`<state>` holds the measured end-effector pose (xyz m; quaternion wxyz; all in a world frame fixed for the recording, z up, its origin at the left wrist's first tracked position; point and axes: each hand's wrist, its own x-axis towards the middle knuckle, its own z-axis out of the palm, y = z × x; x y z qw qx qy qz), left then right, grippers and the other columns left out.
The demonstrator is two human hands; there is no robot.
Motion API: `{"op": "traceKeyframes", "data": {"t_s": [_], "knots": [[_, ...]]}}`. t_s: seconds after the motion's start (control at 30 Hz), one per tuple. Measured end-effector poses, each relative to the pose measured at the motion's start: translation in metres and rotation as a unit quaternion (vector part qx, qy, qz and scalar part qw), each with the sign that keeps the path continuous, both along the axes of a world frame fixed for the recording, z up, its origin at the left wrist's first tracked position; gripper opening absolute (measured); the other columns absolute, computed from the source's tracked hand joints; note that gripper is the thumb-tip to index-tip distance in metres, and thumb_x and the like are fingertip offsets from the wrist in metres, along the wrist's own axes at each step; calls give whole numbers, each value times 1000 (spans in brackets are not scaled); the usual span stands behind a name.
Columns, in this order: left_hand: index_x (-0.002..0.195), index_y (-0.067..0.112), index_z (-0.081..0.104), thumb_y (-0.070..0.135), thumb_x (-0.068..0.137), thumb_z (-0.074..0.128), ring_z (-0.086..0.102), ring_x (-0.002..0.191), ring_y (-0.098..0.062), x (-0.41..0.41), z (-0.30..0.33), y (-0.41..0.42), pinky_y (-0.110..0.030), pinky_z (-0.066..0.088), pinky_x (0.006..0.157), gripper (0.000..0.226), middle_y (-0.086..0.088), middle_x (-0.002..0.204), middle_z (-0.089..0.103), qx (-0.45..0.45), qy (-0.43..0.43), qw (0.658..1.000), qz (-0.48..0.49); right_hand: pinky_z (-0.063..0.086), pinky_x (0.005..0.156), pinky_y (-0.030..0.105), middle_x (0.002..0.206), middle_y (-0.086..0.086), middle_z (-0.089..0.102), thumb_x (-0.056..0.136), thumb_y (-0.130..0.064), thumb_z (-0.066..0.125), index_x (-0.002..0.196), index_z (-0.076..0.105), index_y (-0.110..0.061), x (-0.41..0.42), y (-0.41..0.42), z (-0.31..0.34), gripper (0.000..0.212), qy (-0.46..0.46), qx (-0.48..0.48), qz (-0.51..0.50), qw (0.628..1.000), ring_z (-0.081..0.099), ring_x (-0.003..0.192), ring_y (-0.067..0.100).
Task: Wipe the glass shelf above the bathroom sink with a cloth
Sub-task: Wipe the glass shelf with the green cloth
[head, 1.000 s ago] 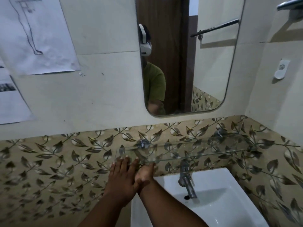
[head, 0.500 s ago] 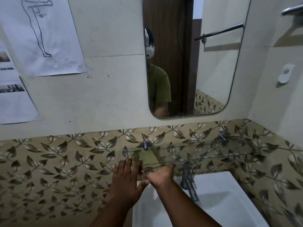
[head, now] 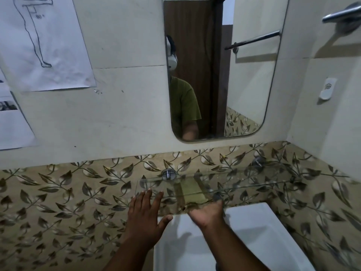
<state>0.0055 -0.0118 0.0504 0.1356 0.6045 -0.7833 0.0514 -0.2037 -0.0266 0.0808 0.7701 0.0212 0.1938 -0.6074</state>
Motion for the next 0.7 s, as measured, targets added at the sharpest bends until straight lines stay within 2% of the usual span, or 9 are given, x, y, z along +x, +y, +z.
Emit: {"op": "traceKeyframes", "data": {"t_s": [0.03, 0.07, 0.1, 0.13, 0.27, 0.4, 0.53, 0.6, 0.7], "knots": [[150, 29, 43, 77, 94, 25, 50, 135, -40, 0, 0, 0, -45, 15, 118, 76, -19, 148, 53, -3, -2, 1000, 1, 48, 95, 39, 150, 35, 38, 80, -29, 74, 105, 63, -65, -6, -8, 4, 46, 12, 62, -35, 997, 49, 124, 51], [150, 28, 45, 77, 94, 26, 49, 134, -40, 0, -1, 1, -45, 14, 119, 76, -19, 147, 53, -7, -4, 1000, 2, 38, 110, 46, 156, 31, 30, 88, -43, 63, 125, 60, -53, -11, -12, 5, 39, -28, 79, -58, 995, 39, 135, 51], [149, 27, 45, 77, 94, 26, 47, 134, -40, -1, -1, 1, -45, 14, 119, 77, -20, 147, 53, -9, -5, 1000, 4, 26, 117, 54, 160, 25, 29, 94, -59, 44, 143, 52, -35, -9, -14, 5, 54, 73, 114, -82, 987, 31, 143, 48], [149, 27, 46, 77, 94, 26, 45, 134, -40, -2, -1, 1, -47, 15, 118, 77, -20, 147, 53, -9, -6, 1000, 4, 23, 116, 60, 156, 24, 38, 93, -69, 32, 147, 49, -23, -8, -16, 6, 73, 66, 128, -82, 986, 33, 143, 45], [149, 25, 46, 77, 94, 25, 39, 134, -39, -3, -2, 0, -47, 15, 118, 78, -22, 147, 52, -16, -8, 1000, 0, 48, 93, 63, 125, 29, 66, 93, -70, 33, 131, 64, -9, 0, -8, 5, 78, -2, 26, -75, 997, 57, 120, 45], [150, 23, 45, 76, 95, 23, 36, 135, -40, -2, -3, -1, -48, 13, 118, 80, -24, 147, 51, -22, -13, 1000, -3, 30, 111, 66, 142, 28, 54, 90, -73, 35, 138, 60, -7, -23, 10, 7, 85, 7, 35, -27, 999, 48, 132, 51], [148, 21, 47, 77, 94, 23, 35, 136, -41, -6, -8, -2, -49, 8, 119, 82, -25, 146, 52, -19, -18, 1000, 7, 38, 99, 22, 157, 23, 37, 108, -42, 30, 153, 34, -5, -44, 10, 24, 59, 40, 97, -123, 987, 36, 143, 39], [148, 21, 48, 78, 94, 23, 34, 136, -41, -6, -9, -2, -49, 6, 119, 83, -25, 145, 53, -15, -22, 1000, 14, 25, 117, 40, 157, 18, 38, 103, -57, 23, 151, 40, -13, -45, -7, 21, 68, 32, 123, -147, 981, 32, 145, 39], [148, 22, 48, 79, 92, 25, 34, 137, -40, -6, -11, -3, -47, 5, 120, 83, -23, 146, 52, -17, -25, 999, 14, 21, 116, 59, 146, 21, 51, 94, -69, 23, 138, 57, -14, -30, -15, 21, 79, 17, 113, -153, 982, 42, 137, 44]]}}
